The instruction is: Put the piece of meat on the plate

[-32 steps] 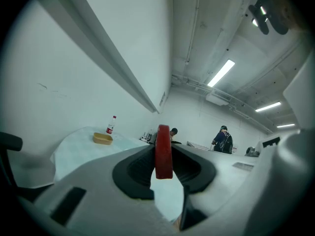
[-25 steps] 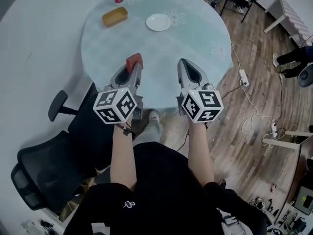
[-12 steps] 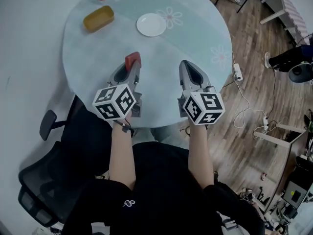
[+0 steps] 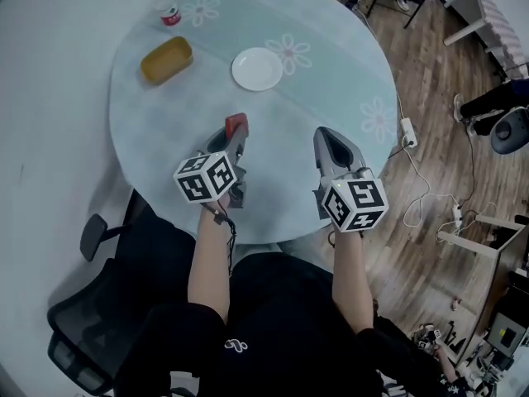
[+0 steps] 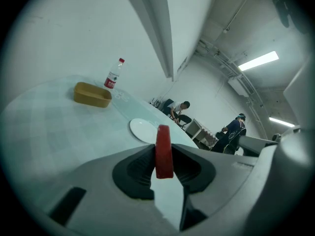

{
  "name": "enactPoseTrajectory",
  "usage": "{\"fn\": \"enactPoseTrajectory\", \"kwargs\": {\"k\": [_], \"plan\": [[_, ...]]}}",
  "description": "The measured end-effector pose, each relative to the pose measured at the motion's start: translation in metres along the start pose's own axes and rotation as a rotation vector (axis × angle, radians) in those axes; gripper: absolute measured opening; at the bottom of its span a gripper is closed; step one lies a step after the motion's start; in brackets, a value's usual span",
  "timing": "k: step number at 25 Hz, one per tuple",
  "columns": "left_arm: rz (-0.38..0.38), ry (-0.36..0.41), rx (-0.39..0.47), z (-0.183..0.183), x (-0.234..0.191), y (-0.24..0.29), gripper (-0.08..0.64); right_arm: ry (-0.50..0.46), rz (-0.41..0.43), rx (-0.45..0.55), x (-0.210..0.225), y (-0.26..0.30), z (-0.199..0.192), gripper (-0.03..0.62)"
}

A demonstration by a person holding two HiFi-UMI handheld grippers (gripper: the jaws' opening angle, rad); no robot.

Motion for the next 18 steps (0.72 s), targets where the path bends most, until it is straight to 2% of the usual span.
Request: {"fn": "enactPoseTrajectory", "kwargs": {"k": [6,9,16,18], "plan": [[-0.082,-0.025,-0.108,0.003,-0.018,0.095,0.092,0.008,-0.093,-0.030,0.037,-0.017,-0.006,0.011],[-0.106,-0.085,-0.125,0.020,-0.022,0.144,0.092,0.006,-0.114,-0.058,0.049,-0.029,-0.014,0.011],[-0.040,-0.212,-0.175,0.038,-0.038,0.221,0.092,0.015,-0.173,-0.087,0.071,-0.036,-0.016,0.011],[-0.018,-0.218,-0.186,0.043,-0.036,0.233,0.094,0.011,-0.172,-0.091,0.074,-0.036,-0.015,0.011]]}}
Point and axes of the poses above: the fingertips, and each gripper's own axes: y forward along the fingers, x to its right, z out of its top, the point moved 7 cm from there along -y, backward along the fingers, and after that the axes turned 7 degrees about z, right-handed, at the moved point
